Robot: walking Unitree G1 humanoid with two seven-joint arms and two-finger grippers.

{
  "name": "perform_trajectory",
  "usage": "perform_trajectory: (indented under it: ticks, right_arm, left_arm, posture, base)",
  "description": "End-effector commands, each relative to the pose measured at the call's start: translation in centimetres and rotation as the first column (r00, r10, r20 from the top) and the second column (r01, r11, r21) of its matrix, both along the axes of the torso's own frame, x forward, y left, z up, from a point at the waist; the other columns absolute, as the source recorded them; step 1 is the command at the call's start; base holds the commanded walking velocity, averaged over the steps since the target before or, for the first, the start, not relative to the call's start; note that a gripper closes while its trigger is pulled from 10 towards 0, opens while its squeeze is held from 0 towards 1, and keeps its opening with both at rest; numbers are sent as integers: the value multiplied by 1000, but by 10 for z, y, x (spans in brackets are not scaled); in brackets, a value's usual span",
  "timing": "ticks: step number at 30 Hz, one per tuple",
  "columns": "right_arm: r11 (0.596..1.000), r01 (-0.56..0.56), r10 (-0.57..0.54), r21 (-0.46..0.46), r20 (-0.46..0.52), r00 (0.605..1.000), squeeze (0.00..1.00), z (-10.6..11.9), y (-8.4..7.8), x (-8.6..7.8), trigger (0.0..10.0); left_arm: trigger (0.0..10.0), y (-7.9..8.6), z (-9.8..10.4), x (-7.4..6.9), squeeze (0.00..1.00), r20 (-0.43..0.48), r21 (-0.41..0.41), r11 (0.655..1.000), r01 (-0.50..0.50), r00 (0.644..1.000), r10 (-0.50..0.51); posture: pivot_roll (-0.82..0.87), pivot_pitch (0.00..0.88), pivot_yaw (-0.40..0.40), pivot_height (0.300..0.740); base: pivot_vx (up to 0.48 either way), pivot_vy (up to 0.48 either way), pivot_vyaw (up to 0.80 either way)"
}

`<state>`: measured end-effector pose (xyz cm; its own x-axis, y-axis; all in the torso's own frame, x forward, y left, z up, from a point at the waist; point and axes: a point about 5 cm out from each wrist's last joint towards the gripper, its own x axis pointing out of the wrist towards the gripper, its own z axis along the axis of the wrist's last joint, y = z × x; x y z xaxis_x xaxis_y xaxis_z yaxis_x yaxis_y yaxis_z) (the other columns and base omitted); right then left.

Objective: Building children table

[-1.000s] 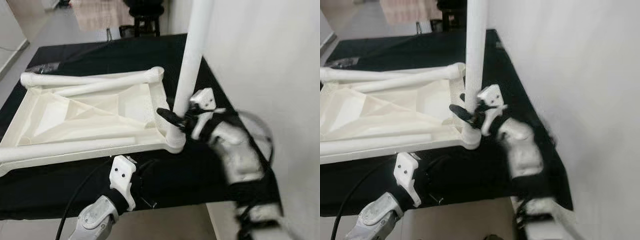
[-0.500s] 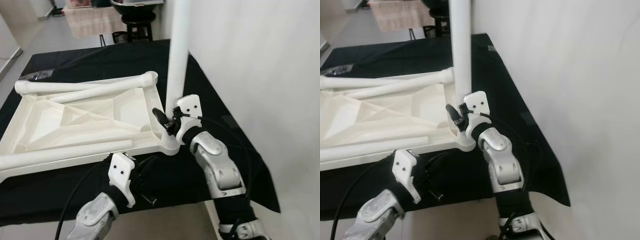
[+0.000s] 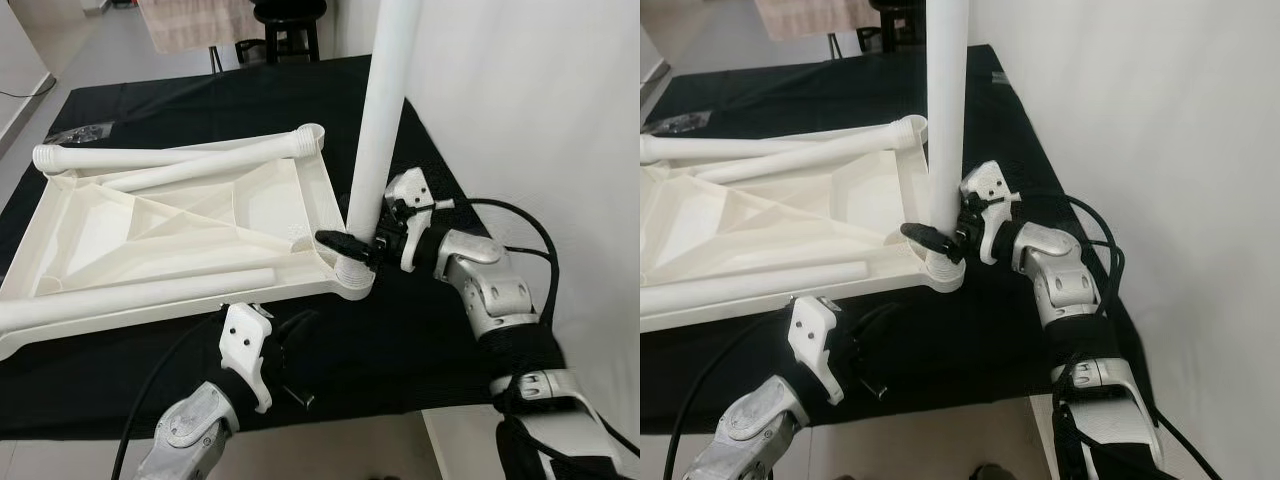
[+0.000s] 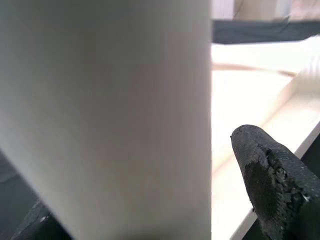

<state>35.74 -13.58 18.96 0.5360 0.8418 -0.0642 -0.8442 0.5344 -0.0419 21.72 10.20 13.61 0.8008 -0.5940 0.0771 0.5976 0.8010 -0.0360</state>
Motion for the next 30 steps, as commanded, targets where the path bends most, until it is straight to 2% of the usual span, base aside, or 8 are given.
perform_trajectory:
  ticks: [1, 2, 3, 6, 23, 25, 26, 30]
  right_arm:
    - [998, -61, 61, 3, 16, 998, 0, 5, 1, 2, 10000]
    - [996, -87, 87, 3, 15, 996, 0, 6, 0, 2, 10000]
    - [995, -98, 98, 7, 6, 995, 0, 7, -1, 4, 4157]
    - [995, -95, 95, 18, -6, 995, 0, 9, -5, 10, 0]
    - [992, 117, -117, -42, 8, 993, 0, -20, -21, 2, 0]
    - [955, 283, -284, -88, 8, 959, 0, -35, -19, -1, 0]
    - [833, 552, -554, -52, -49, 831, 0, -50, -16, -9, 0]
    - [775, 630, -631, -49, -93, 770, 0, -62, 0, -38, 0]
  left_arm:
    - [10000, -1, -4, -3, 0, -20, 0, 1000, -2, 1000, 2]
    - [10000, -1, -4, -3, 0, -19, 0, 1000, -4, 1000, 4]
    - [10000, -1, -4, -4, 0, -19, 1, 1000, -5, 1000, 5]
    - [10000, -1, -5, -4, 0, -19, 1, 1000, -6, 1000, 6]
    - [10000, -1, -4, -4, 0, -21, -4, 1000, 0, 1000, 0]
    - [10000, 0, -4, -5, 0, -21, -4, 1000, -1, 1000, 1]
    - [10000, 0, -3, -4, 0, -21, -3, 1000, -1, 1000, 1]
    - [10000, 2, -5, -3, 0, -23, 1, 1000, -2, 1000, 2]
  posture:
    - [51, 130, -18, 740]
    - [52, 131, -18, 740]
    - [53, 132, -19, 740]
    - [53, 132, -19, 740]
    - [23, 143, -19, 740]
    - [23, 143, -19, 740]
    - [34, 147, -18, 740]
    - [1, 131, 2, 740]
  base:
    - [0, 0, 0]
    - [0, 0, 0]
    - [0, 0, 0]
    - [0, 0, 0]
    - [0, 0, 0]
    - [0, 0, 0]
    - [0, 0, 0]
    - [0, 0, 0]
